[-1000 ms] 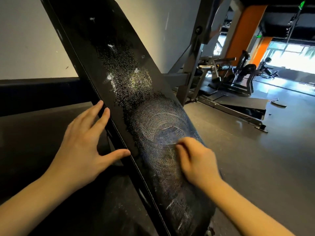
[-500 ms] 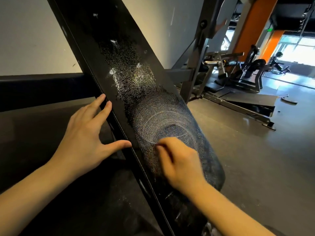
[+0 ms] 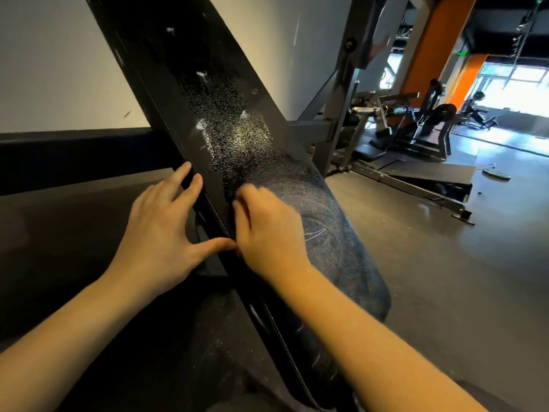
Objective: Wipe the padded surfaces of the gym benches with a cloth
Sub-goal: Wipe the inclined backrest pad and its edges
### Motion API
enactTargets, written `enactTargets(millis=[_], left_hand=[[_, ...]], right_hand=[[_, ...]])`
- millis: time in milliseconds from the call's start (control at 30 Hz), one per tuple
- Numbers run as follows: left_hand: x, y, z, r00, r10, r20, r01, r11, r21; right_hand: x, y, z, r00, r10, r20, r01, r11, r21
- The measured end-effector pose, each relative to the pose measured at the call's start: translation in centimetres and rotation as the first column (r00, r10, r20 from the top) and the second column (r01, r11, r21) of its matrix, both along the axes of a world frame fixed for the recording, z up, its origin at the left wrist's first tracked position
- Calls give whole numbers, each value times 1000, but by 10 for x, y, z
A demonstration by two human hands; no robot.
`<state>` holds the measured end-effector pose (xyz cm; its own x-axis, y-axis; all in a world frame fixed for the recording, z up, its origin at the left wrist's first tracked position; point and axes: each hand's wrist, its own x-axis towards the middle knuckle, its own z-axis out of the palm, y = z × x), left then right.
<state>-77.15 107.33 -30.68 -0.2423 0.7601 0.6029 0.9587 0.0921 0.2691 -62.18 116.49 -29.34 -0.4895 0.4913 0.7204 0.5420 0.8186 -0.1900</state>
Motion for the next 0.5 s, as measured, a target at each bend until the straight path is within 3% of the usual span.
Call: enactTargets(millis=[100,200,300,367,500], left_hand=[[-2,1,1,1000,1,-16,-1,1000,3],[-1,0,0,1000,-9,18,9,1000,-5],[4,-1,-3,996,-35,85,35,999,4],[4,-2,-6,994,-46,102,44,999,18],[-2,1,-9,999,-33,29,31,998,46]], right_hand=[[62,-6,-38,998,19,55,-19,1000,-5],[130,43,-60,951,-278,138,288,956,-56],[135,96,-47,832,-521,189,553,808,-204],[96,112,-22,830,-544,124,555,786,-272],[-2,66,16,951,-308,22,307,935,-177]])
